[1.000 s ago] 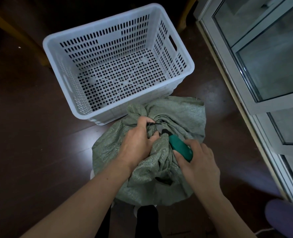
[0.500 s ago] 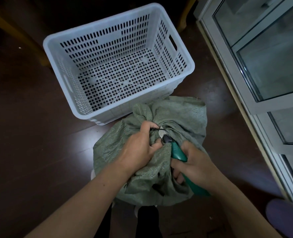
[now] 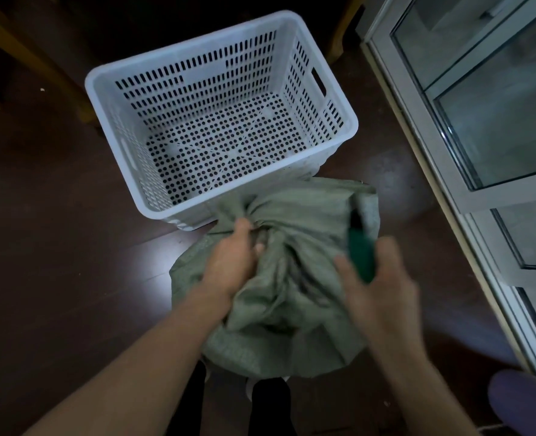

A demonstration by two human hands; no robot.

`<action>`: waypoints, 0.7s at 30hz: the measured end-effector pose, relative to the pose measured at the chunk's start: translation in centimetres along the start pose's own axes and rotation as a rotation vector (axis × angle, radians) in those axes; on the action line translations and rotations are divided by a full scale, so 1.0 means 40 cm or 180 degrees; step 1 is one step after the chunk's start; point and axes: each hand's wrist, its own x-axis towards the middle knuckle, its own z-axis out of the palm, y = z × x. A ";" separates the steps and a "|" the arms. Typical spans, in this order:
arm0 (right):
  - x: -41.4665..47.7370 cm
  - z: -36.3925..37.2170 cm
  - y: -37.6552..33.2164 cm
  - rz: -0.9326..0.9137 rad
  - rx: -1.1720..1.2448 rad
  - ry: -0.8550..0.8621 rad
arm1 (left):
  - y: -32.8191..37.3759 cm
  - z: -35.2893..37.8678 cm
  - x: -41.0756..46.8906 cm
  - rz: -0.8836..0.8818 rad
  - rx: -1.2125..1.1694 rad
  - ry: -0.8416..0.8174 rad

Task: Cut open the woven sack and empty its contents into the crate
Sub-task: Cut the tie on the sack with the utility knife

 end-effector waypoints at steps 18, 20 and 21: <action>0.134 0.055 0.036 0.0401 0.0479 -0.1063 | 0.008 0.012 0.013 -0.0310 -0.1320 0.0860; 0.136 0.063 0.039 0.0479 0.0654 -0.1076 | 0.018 0.010 0.020 -0.0767 -0.1896 0.0951; 0.137 0.068 0.040 0.0629 0.0875 -0.1070 | 0.020 0.009 0.025 -0.0977 -0.2245 0.1032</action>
